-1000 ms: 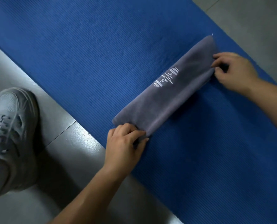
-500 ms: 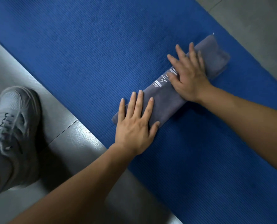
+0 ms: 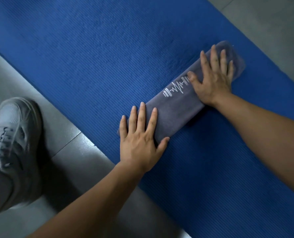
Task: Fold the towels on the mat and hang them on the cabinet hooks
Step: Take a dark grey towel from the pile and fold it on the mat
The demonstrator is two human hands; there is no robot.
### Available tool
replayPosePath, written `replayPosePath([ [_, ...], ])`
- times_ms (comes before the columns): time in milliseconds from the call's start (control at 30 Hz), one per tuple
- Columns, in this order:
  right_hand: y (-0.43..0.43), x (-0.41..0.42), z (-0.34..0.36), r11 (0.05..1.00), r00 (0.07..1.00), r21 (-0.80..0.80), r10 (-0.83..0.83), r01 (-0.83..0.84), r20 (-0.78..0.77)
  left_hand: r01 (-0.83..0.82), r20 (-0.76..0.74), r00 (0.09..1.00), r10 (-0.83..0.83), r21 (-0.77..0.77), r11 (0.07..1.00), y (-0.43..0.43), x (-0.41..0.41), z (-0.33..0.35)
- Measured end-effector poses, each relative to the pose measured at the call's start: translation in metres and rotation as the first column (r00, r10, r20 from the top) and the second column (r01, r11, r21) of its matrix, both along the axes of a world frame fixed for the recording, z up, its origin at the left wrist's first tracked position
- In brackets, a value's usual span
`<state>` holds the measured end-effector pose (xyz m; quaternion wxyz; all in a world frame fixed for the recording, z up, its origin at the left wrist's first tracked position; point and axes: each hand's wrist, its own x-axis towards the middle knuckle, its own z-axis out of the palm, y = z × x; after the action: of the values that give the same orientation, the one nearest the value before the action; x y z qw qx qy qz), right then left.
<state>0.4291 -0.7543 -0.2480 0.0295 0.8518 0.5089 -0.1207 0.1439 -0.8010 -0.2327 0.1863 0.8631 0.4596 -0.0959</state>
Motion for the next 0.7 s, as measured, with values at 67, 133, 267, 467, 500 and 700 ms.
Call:
replayPosePath([
  [67, 0.0, 0.003, -0.001, 1.0, 1.0, 0.017, 0.007, -0.007, -0.02, -0.022, -0.017, 1.0, 0.021, -0.079, 0.997, 0.005, 0.005, 0.008],
  [133, 0.0, 0.006, -0.004, 0.997, 0.999, 0.071, 0.01, -0.006, -0.053, -0.054, -0.027, 0.998, 0.05, -0.138, 0.989, 0.013, 0.016, 0.02],
  [267, -0.016, 0.001, 0.007, 0.921, 0.998, 0.389, 0.011, 0.016, -0.067, -0.149, 0.139, 0.976, 0.17, -0.15, 0.977, 0.059, 0.056, 0.04],
  [467, -0.07, -0.037, 0.004, 0.909, 0.974, 0.409, 0.162, -0.084, -0.16, -0.16, 0.132, 0.966, 0.223, -0.374, 0.914, 0.131, 0.11, 0.031],
  [500, -0.073, -0.036, 0.006, 0.924, 0.968, 0.378, 0.148, -0.062, -0.201, -0.147, 0.096, 0.975, 0.201, -0.403, 0.903, 0.136, 0.115, 0.034],
  [700, -0.077, -0.043, 0.04, 0.907, 0.823, 0.18, -0.244, 0.381, -0.514, -0.134, 0.155, 0.921, 0.358, -0.737, 0.663, 0.135, 0.12, 0.066],
])
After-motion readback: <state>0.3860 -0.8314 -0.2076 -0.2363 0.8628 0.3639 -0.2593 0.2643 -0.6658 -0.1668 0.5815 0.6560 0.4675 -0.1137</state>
